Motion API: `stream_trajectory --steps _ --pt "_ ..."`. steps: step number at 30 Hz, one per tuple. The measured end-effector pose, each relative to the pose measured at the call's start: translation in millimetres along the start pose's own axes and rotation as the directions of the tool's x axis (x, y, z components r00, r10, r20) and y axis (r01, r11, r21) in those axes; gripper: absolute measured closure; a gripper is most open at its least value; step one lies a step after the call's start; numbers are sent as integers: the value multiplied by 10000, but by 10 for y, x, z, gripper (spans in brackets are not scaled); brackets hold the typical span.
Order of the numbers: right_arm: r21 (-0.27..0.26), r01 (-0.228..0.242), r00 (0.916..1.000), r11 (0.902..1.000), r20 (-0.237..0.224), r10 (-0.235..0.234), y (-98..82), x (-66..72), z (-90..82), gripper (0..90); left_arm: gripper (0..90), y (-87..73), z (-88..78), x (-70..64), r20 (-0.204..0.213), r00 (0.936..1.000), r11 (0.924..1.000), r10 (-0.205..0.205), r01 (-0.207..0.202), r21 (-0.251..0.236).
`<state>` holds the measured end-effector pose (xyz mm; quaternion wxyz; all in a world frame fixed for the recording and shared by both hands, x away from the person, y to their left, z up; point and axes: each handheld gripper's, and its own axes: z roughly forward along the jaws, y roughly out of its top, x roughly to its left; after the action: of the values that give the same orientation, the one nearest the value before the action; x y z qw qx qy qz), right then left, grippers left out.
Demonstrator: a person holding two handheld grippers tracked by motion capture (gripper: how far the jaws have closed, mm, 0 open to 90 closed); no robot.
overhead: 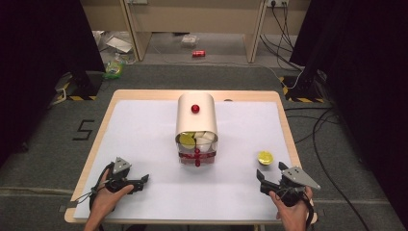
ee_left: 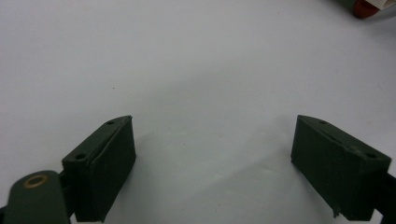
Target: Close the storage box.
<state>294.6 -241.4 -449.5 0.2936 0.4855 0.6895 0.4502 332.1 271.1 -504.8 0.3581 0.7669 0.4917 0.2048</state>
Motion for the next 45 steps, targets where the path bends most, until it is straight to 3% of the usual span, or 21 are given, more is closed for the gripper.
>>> stream_trajectory --steps 21,33,45 --pt "772 87 10000 9970 7 -88 -140 -65 -19 153 130 0 0 0 2 10000 10000 -2 2 -1" --pt "1593 -54 10000 9872 -61 65 -237 -107 40 153 130 0 0 0 1 10000 10000 1 -1 -3" --pt "2009 -56 10000 9796 -68 71 -286 -123 69 154 130 0 0 -1 0 10000 10000 0 0 -3"
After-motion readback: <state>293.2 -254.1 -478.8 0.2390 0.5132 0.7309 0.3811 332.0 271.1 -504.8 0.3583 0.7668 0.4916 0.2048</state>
